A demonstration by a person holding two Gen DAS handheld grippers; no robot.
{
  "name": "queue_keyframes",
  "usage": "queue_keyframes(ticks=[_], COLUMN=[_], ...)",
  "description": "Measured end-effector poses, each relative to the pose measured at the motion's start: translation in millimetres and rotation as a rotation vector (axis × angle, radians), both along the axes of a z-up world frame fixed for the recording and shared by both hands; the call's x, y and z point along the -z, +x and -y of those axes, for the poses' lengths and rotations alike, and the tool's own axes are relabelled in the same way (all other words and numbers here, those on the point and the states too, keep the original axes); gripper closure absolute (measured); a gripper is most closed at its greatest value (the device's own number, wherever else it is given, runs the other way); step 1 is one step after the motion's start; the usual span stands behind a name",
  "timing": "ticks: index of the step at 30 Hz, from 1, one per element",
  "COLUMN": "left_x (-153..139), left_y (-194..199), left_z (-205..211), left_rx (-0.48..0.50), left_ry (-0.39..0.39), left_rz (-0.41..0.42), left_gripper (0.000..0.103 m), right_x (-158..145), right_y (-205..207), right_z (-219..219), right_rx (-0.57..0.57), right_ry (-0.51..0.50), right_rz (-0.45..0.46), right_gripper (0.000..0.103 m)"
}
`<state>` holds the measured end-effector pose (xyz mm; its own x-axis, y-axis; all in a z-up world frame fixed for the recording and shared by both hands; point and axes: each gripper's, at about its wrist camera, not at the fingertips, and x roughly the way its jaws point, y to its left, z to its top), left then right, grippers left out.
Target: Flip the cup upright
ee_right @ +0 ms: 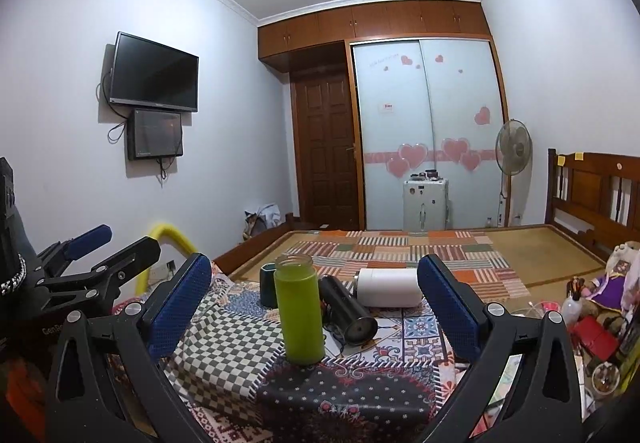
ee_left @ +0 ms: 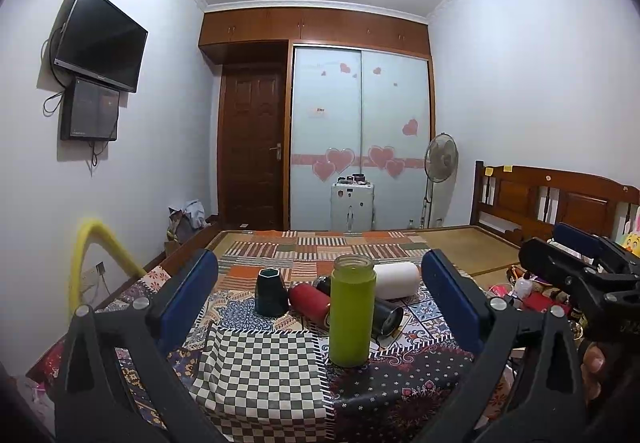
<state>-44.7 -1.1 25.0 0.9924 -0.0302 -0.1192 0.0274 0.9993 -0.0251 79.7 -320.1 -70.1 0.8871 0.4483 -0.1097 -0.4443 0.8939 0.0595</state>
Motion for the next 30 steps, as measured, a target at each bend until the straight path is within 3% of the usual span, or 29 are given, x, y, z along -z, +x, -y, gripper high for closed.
queue_keyframes(ticks=[30], left_x=[7.5], left_y=[8.2], left_z=[-0.2], left_rx=[0.006], left_ry=[-0.006], left_rz=[-0.019], left_gripper=[0.0], right_x=[0.5], right_y=[5.6], right_z=[1.6], right_rx=[0.022], right_ry=[-0.011], right_rz=[0.001], right_gripper=[0.0])
